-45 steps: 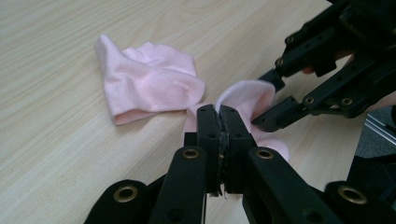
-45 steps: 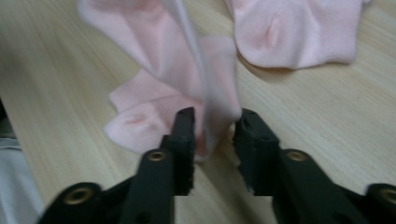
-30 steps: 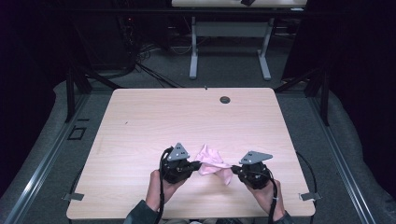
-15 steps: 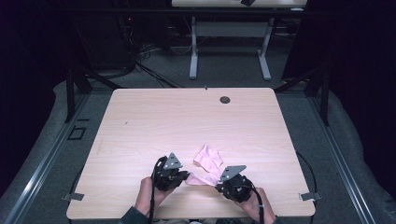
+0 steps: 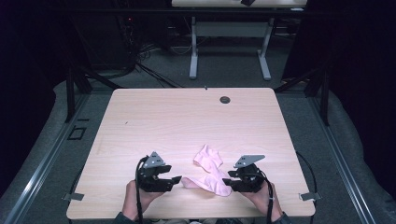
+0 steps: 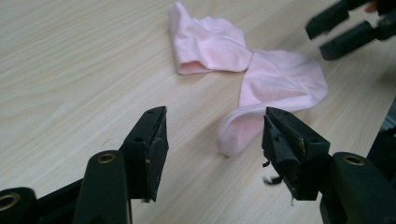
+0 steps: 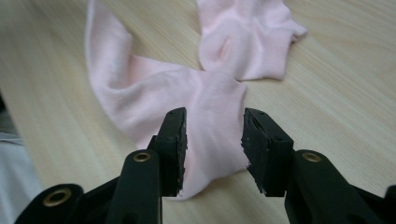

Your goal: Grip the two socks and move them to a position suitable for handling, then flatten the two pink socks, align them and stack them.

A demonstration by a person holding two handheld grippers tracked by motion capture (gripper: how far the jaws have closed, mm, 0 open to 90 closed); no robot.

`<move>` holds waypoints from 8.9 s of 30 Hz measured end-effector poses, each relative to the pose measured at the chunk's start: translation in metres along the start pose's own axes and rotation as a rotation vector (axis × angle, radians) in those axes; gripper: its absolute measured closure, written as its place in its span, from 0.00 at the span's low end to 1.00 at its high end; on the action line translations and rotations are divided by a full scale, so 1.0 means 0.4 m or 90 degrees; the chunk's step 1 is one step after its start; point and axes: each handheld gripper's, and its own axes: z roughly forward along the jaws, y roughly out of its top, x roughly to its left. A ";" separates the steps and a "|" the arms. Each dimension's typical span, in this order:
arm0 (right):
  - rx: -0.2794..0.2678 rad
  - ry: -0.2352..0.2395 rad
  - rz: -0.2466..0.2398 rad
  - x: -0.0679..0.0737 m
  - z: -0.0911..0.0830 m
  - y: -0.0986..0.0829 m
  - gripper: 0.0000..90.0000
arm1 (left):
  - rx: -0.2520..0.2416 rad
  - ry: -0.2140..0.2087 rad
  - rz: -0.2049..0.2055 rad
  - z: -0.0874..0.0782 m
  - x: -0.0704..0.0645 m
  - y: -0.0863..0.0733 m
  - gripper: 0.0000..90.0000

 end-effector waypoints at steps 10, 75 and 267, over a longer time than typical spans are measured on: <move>0.035 -0.032 0.015 -0.005 0.050 -0.018 0.82 | 0.065 0.031 0.070 0.086 -0.047 -0.015 0.84; 0.005 -0.072 0.034 -0.016 0.027 -0.027 0.68 | 0.045 0.029 -0.037 0.077 -0.026 0.011 0.50; 0.072 -0.063 0.018 -0.133 0.121 0.085 0.82 | 0.118 0.076 -0.037 0.231 0.125 0.094 0.82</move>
